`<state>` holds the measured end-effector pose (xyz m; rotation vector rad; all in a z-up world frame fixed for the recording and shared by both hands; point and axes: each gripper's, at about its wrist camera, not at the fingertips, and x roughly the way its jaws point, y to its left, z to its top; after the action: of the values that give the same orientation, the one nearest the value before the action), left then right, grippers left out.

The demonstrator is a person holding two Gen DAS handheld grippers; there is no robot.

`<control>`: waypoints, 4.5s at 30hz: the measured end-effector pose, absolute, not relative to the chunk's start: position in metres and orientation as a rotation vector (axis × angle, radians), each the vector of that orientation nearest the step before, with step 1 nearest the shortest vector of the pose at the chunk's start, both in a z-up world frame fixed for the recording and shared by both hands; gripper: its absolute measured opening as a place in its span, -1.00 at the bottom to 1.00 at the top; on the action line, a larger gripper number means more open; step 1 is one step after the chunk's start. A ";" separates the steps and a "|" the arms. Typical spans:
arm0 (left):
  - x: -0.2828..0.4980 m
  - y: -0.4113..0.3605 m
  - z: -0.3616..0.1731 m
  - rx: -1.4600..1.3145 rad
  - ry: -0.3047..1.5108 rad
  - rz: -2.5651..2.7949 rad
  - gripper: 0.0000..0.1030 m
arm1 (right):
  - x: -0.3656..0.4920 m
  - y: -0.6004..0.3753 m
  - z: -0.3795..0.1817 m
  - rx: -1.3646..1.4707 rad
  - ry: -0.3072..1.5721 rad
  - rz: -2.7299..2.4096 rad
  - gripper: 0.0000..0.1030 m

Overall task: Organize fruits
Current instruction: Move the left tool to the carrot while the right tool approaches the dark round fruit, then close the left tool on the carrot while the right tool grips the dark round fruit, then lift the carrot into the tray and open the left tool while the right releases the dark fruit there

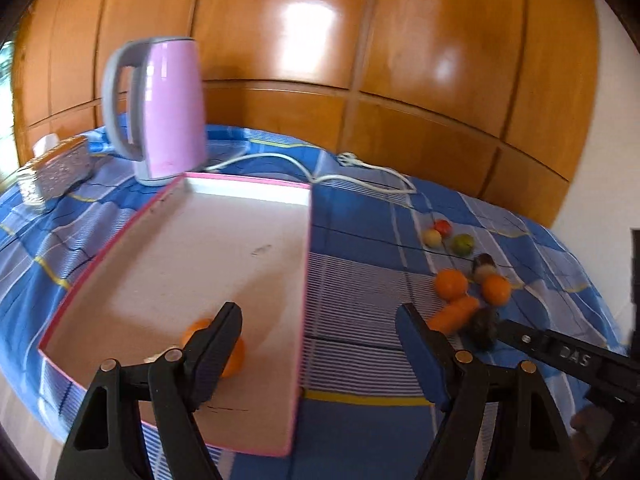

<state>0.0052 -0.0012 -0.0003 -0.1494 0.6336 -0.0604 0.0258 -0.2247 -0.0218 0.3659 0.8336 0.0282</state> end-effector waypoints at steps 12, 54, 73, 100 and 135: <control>0.009 -0.025 -0.011 -0.112 0.689 -0.194 0.33 | 0.048 -0.223 -0.029 0.341 0.844 0.014 -0.14; 0.062 -0.107 -0.027 0.016 0.813 -0.463 -0.20 | 0.047 -0.265 -0.035 0.489 0.855 -0.126 -0.22; 0.092 -0.128 -0.047 0.036 0.849 -0.462 -0.41 | 0.052 -0.263 -0.038 0.484 0.870 -0.124 -0.21; 0.026 -0.081 -0.040 -0.005 0.805 -0.290 -0.48 | 0.056 -0.235 -0.039 0.363 0.886 -0.038 -0.23; 0.000 0.030 0.008 -0.286 0.589 0.062 -0.48 | 0.040 -0.142 0.001 0.211 0.660 0.371 -0.22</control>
<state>0.0001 0.0299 0.0082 -0.2863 0.5895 0.0623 0.0404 -0.1419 0.0012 0.2110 0.6604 0.3710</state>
